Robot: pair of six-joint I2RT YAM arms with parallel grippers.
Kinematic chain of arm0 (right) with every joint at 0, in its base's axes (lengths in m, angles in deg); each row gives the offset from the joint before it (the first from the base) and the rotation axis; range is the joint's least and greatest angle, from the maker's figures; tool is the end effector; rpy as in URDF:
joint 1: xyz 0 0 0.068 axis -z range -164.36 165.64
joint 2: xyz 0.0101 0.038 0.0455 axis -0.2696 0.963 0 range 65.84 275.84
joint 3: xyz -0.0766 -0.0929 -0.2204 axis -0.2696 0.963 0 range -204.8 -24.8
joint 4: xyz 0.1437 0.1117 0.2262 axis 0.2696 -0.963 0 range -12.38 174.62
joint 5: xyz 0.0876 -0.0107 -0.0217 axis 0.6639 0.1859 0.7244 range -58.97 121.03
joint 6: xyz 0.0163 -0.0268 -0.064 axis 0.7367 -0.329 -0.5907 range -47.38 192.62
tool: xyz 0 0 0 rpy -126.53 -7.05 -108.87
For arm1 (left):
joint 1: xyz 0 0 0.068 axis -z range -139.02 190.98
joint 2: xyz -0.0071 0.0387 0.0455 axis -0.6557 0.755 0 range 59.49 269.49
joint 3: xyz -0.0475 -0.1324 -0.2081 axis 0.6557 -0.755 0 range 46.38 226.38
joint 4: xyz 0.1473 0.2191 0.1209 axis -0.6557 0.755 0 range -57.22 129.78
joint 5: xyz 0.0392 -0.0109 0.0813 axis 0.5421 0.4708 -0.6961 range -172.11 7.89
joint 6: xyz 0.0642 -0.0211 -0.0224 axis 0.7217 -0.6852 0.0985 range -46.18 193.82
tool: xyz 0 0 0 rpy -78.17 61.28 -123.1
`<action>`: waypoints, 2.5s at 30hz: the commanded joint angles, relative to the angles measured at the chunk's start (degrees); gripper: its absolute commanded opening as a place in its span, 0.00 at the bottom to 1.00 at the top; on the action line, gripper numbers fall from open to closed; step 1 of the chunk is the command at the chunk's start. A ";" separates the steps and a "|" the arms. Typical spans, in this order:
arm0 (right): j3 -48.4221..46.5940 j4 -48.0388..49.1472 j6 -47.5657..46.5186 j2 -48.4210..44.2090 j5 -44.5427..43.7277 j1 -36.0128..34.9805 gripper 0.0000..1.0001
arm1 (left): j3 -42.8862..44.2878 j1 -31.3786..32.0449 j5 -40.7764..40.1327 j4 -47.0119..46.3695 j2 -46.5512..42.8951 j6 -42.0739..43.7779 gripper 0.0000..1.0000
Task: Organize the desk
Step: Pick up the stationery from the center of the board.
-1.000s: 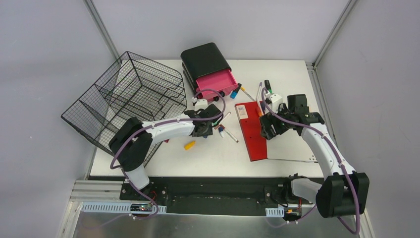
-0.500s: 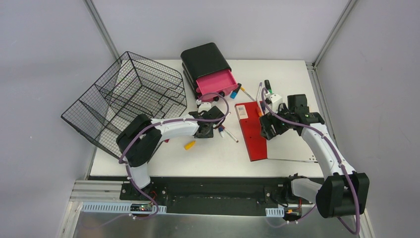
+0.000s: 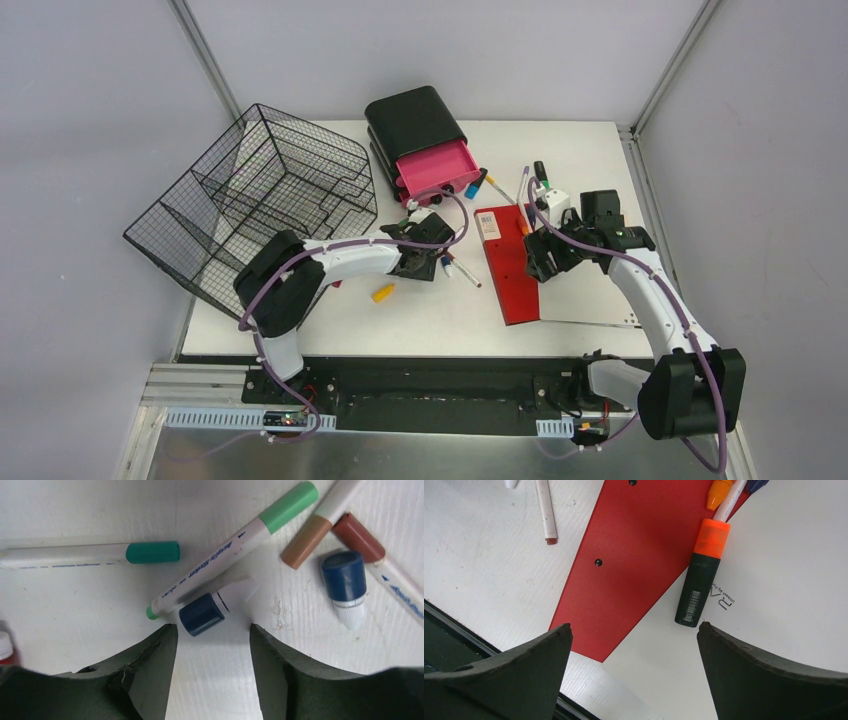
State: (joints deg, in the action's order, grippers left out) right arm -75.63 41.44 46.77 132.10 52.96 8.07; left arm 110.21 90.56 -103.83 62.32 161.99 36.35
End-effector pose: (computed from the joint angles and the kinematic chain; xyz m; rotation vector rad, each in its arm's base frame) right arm 0.2659 0.0574 0.2095 -0.8559 2.3740 0.3696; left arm 0.2581 -0.2697 0.1046 0.1796 2.6052 0.0172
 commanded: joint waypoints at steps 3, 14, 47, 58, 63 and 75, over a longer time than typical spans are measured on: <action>-1.64 0.31 -0.96 -1.57 1.51 0.10 1.00 | 0.65 0.60 4.62 -0.96 -5.46 15.23 0.60; -1.73 0.02 -1.22 -1.51 2.06 -0.06 1.00 | -0.41 0.20 10.87 -5.99 -7.29 29.90 0.62; -1.70 -0.18 -1.66 -0.90 2.13 -0.78 1.00 | -0.95 -3.18 12.75 -7.57 -1.76 35.30 0.29; -1.82 -0.25 -1.83 -1.08 2.14 -0.86 1.00 | -3.40 -3.18 18.83 -8.12 -2.15 30.39 0.28; -1.86 -0.38 -1.84 -1.36 2.73 -0.87 1.00 | -3.69 -3.18 19.12 -7.97 -4.03 27.68 0.04; -1.99 -0.94 -2.09 -4.28 5.40 -0.76 1.00 | -6.18 -3.18 24.84 -9.59 -17.35 20.60 0.00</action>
State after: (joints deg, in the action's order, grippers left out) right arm -75.63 40.26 45.51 130.79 56.07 7.52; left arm 105.34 87.74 -81.38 55.41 150.75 60.94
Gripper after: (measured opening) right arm 0.996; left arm 0.127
